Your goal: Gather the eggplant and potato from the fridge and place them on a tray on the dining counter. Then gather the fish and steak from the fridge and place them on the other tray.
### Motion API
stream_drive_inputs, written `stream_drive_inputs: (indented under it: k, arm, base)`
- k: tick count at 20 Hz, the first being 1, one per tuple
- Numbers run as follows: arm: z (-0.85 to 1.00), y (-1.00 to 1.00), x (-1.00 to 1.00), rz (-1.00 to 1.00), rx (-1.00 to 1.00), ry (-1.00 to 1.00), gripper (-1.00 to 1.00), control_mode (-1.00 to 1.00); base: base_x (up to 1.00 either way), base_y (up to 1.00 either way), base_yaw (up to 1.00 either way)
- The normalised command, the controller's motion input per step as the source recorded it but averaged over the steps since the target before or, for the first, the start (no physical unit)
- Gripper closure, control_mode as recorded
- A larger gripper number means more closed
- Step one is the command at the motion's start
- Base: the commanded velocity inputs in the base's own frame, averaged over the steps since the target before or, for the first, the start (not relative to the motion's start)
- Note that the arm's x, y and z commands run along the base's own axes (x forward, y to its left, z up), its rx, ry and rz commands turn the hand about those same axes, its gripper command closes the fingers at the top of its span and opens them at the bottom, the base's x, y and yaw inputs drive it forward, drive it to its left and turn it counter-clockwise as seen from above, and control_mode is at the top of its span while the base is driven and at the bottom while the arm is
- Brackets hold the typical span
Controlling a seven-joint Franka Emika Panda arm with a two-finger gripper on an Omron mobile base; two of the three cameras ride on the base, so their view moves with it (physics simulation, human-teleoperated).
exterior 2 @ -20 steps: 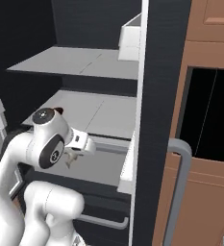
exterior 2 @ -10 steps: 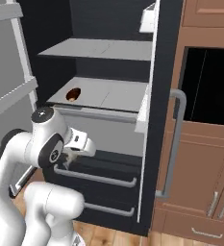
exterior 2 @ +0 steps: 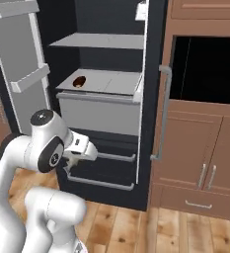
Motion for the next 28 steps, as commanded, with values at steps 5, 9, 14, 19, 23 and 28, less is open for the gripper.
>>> stream_drive_inputs:
  k: [5,9,14,19,23,28]
  arm:
    - [0.0,0.0,0.0,0.0,0.0,0.0,1.0,1.0]
    - [0.0,0.0,0.0,0.0,0.0,0.0,1.0,1.0]
    - [0.0,0.0,0.0,0.0,0.0,0.0,1.0,1.0]
    - [0.0,0.0,0.0,0.0,0.0,0.0,1.0,1.0]
    - [0.0,0.0,0.0,0.0,0.0,0.0,1.0,1.0]
    - [0.0,0.0,0.0,0.0,0.0,0.0,1.0,1.0]
  base:
    - [-0.11,-0.99,-0.24]
    - [0.0,-1.0,-0.34]
    - [0.06,-1.0,-0.24]
    - [0.36,-1.0,-0.01]
    - [0.58,-1.0,0.33]
    - [0.46,-1.0,0.47]
